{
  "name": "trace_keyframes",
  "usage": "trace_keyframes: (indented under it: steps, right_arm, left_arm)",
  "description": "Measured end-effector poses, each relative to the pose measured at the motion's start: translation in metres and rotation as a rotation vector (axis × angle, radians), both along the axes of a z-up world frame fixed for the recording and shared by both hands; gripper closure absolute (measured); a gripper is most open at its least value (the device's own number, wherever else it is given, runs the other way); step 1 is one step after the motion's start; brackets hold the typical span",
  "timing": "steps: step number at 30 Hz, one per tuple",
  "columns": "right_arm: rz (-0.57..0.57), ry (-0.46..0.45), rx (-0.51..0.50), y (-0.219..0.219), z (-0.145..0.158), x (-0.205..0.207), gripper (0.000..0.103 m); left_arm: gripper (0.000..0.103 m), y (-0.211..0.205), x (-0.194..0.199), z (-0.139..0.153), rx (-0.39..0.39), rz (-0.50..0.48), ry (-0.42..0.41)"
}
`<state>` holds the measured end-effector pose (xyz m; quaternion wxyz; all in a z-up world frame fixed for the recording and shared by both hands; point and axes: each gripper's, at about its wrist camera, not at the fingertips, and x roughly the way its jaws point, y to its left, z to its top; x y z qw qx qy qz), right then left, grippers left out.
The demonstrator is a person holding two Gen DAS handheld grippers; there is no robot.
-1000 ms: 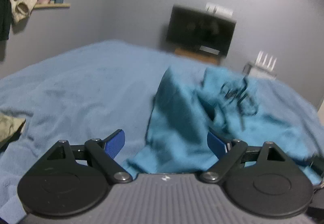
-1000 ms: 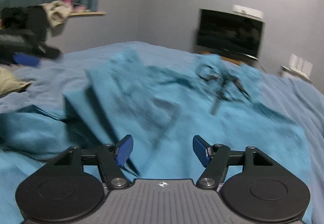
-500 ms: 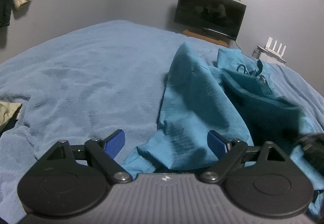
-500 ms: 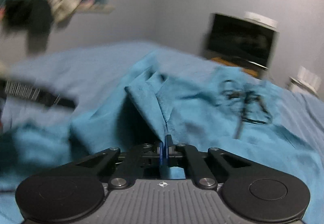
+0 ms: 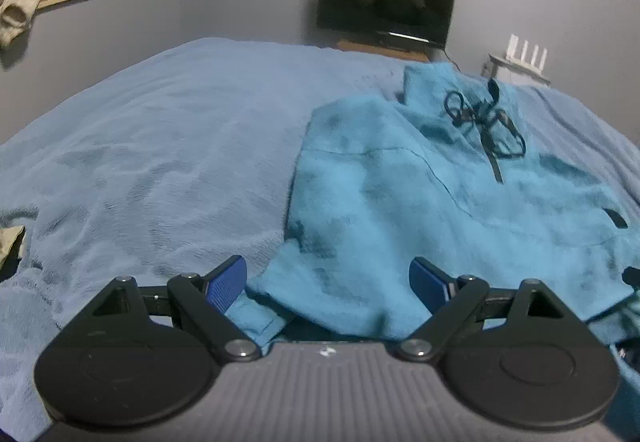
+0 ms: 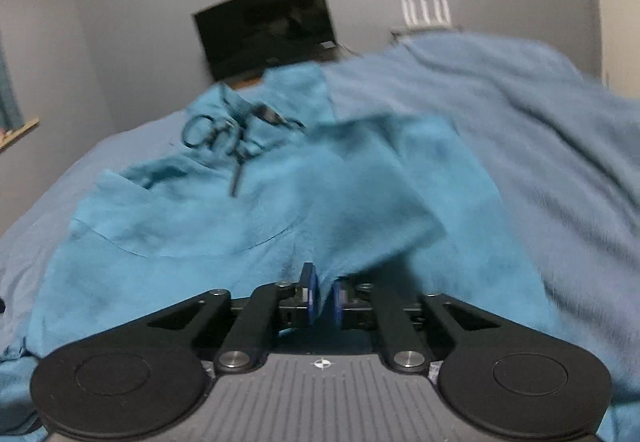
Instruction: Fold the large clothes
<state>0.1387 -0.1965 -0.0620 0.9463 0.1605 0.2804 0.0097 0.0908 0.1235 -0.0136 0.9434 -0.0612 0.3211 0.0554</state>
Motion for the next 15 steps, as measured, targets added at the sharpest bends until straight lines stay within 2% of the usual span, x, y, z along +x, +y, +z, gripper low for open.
trace_keyframes:
  steps: [1, 2, 4, 6, 8, 13, 15]
  right_arm:
    - [-0.011, 0.009, 0.05, -0.006, -0.004, 0.002, 0.082]
    - [-0.027, 0.006, 0.092, -0.011, -0.007, 0.002, 0.064]
    - [-0.063, -0.016, 0.15, -0.021, -0.013, 0.003, 0.046]
    - [-0.077, -0.027, 0.201, -0.027, -0.016, 0.006, 0.051]
    - [-0.072, -0.04, 0.199, -0.032, -0.014, 0.006, 0.088]
    - [-0.1, -0.194, 0.03, -0.027, 0.012, -0.006, 0.095]
    - [-0.137, -0.206, -0.012, -0.029, 0.018, -0.008, 0.095]
  left_arm:
    - [0.015, -0.003, 0.001, -0.001, 0.011, -0.009, 0.006]
    - [0.015, -0.005, 0.001, -0.002, 0.021, -0.016, 0.011]
    - [0.015, -0.009, 0.003, -0.004, 0.037, -0.03, 0.019]
    - [0.015, -0.013, 0.005, -0.006, 0.049, -0.042, 0.026]
    - [0.015, -0.015, 0.007, -0.008, 0.062, -0.049, 0.036]
    - [0.015, -0.011, 0.008, -0.011, 0.061, -0.047, 0.05]
    - [0.015, -0.01, 0.009, -0.012, 0.053, -0.045, 0.058]
